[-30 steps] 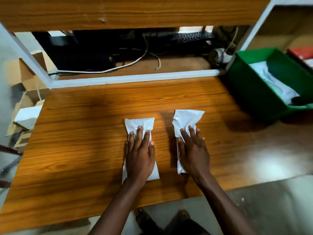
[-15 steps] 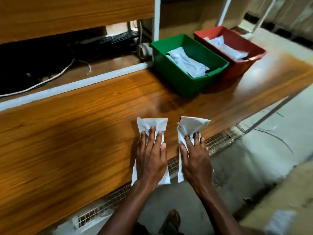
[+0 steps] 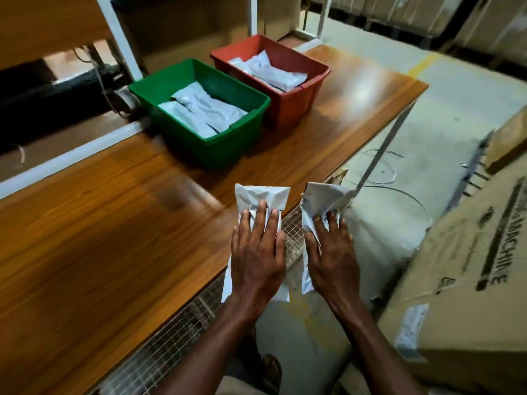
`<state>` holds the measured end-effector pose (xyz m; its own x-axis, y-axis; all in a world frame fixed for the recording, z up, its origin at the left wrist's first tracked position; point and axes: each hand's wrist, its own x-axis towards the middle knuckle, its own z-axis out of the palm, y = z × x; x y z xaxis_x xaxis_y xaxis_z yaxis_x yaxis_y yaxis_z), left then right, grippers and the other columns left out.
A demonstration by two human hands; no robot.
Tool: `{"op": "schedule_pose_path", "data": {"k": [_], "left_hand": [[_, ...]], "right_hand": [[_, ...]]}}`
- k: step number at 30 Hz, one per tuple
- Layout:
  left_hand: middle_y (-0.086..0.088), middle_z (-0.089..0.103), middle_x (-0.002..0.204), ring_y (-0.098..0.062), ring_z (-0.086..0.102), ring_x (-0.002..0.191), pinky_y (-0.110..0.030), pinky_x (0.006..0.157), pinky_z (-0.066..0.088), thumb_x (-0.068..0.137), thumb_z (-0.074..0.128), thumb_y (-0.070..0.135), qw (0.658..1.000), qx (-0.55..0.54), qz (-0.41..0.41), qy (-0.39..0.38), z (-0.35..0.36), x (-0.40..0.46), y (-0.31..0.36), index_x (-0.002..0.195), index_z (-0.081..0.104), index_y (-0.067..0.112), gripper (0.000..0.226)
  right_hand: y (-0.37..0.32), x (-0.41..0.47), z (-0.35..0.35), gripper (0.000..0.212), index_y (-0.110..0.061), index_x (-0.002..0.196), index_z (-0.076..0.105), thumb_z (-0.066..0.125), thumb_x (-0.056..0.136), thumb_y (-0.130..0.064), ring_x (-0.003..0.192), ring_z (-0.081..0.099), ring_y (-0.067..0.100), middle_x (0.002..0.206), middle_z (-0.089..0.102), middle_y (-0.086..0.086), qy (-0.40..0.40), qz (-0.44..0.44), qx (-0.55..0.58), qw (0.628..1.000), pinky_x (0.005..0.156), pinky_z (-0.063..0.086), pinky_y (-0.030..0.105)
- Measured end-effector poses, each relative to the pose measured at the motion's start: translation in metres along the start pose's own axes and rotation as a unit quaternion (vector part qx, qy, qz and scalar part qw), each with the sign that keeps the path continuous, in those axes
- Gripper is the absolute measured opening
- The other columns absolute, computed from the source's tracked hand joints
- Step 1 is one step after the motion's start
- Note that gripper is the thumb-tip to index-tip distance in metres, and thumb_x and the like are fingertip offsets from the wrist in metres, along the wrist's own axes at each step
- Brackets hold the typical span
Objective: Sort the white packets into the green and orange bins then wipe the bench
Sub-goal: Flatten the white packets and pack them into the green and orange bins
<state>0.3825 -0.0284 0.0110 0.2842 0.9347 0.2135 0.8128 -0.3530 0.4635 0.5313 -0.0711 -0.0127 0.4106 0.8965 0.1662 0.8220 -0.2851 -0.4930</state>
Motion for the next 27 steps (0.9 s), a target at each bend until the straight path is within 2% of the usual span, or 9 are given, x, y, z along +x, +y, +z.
{"op": "schedule_pose_path", "data": {"k": [6,10,14,17,20,27], "left_hand": [[0.002,0.021,0.164,-0.027,0.017,0.152,-0.051,0.118,0.027,0.104,0.029,0.042,0.999,-0.011,0.02,0.037,0.012,0.066,0.025,0.152,0.036,0.026,0.052],[0.005,0.015,0.165,-0.022,0.009,0.153,-0.049,0.121,0.02,0.104,0.024,0.043,0.997,-0.035,0.02,0.068,0.009,0.112,0.039,0.154,0.033,0.027,0.053],[0.003,0.017,0.165,-0.02,0.006,0.153,-0.048,0.122,0.017,0.104,0.028,0.04,0.992,-0.049,0.023,0.114,-0.007,0.156,0.05,0.154,0.033,0.025,0.052],[0.002,0.019,0.164,-0.019,0.007,0.153,-0.048,0.122,0.019,0.104,0.032,0.037,0.988,-0.039,0.012,0.146,-0.015,0.182,0.054,0.153,0.036,0.023,0.05],[0.001,0.021,0.164,-0.021,0.01,0.153,-0.05,0.12,0.023,0.104,0.035,0.035,0.983,-0.022,-0.014,0.18,-0.017,0.207,0.056,0.151,0.039,0.022,0.049],[0.003,0.022,0.164,-0.021,0.01,0.153,-0.047,0.122,0.02,0.105,0.035,0.034,0.96,0.039,-0.118,0.252,-0.022,0.247,0.061,0.151,0.04,0.022,0.048]], "right_hand": [[0.014,0.072,-0.011,0.053,-0.025,0.15,0.043,0.033,0.103,-0.048,0.151,0.022,0.03,0.163,0.028,0.006,0.041,-0.019,0.017,0.999,0.118,0.031,0.052],[0.014,0.13,-0.018,0.054,-0.027,0.15,0.043,0.032,0.103,-0.05,0.153,0.018,0.026,0.164,0.024,0.002,0.037,-0.032,0.029,0.998,0.12,0.029,0.05],[0.004,0.188,-0.03,0.053,-0.024,0.149,0.044,0.035,0.103,-0.048,0.153,0.019,0.027,0.164,0.025,0.005,0.039,-0.074,0.043,0.996,0.118,0.032,0.053],[-0.005,0.225,-0.034,0.056,-0.025,0.152,0.039,0.029,0.103,-0.051,0.153,0.016,0.025,0.165,0.023,0.005,0.026,-0.099,0.054,0.993,0.119,0.029,0.054],[-0.015,0.263,-0.033,0.059,-0.025,0.153,0.038,0.027,0.102,-0.053,0.153,0.017,0.025,0.165,0.024,0.005,0.011,-0.144,0.085,0.986,0.119,0.029,0.053],[-0.032,0.335,-0.029,0.058,-0.02,0.146,0.049,0.03,0.101,-0.052,0.151,0.023,0.028,0.161,0.033,0.009,-0.03,-0.252,0.147,0.956,0.116,0.033,0.053]]}}
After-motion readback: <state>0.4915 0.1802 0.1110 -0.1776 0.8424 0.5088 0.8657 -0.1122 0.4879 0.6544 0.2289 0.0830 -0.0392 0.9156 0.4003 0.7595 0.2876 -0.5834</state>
